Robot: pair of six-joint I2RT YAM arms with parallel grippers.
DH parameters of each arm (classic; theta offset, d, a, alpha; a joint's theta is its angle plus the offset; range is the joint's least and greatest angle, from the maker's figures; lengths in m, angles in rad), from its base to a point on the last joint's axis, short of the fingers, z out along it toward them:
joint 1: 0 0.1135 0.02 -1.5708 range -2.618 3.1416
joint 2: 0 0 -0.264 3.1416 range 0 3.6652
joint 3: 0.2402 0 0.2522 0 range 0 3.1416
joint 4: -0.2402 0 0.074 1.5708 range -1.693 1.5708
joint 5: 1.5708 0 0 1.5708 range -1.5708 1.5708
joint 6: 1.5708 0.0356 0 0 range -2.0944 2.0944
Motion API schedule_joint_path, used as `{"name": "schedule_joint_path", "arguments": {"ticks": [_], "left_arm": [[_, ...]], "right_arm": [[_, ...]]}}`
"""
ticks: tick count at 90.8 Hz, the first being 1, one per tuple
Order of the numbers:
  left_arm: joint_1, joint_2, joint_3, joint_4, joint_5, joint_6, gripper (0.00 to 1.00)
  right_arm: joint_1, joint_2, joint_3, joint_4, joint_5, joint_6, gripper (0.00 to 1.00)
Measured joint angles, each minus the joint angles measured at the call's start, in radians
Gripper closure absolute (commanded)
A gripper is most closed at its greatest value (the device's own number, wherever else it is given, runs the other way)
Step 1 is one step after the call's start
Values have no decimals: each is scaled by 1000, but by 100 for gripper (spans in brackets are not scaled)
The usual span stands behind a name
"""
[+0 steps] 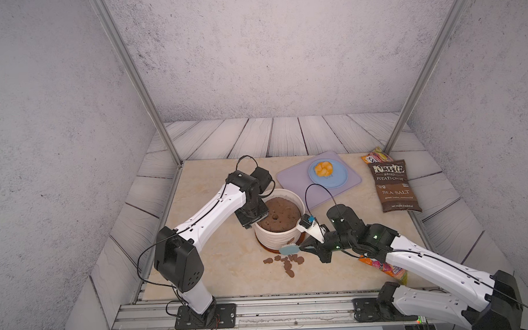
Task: Scrub the dried mud off the ceramic pot
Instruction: Brush off the soil from the pot.
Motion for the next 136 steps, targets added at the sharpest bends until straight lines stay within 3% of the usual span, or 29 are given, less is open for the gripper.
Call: {"name": "schedule_joint_path", "arguments": {"ticks": [16,59,77,114,136], "left_arm": [[-18,5,0,3,2,-51,73],[-9,63,50,-63,-24,14,84],[23,92,85,-43,-29,163,93],[67,146,144,14,-44,489,93],[69,168,171,28,-65,603,92]], "right_arm": [[-4,-9,-7,0,0,1,100],[-4,-14,-7,27,-18,17,100],[-5,5,-6,60,-23,18,100],[-4,51,30,133,85,8,100],[-2,95,38,160,106,-14,100]]}}
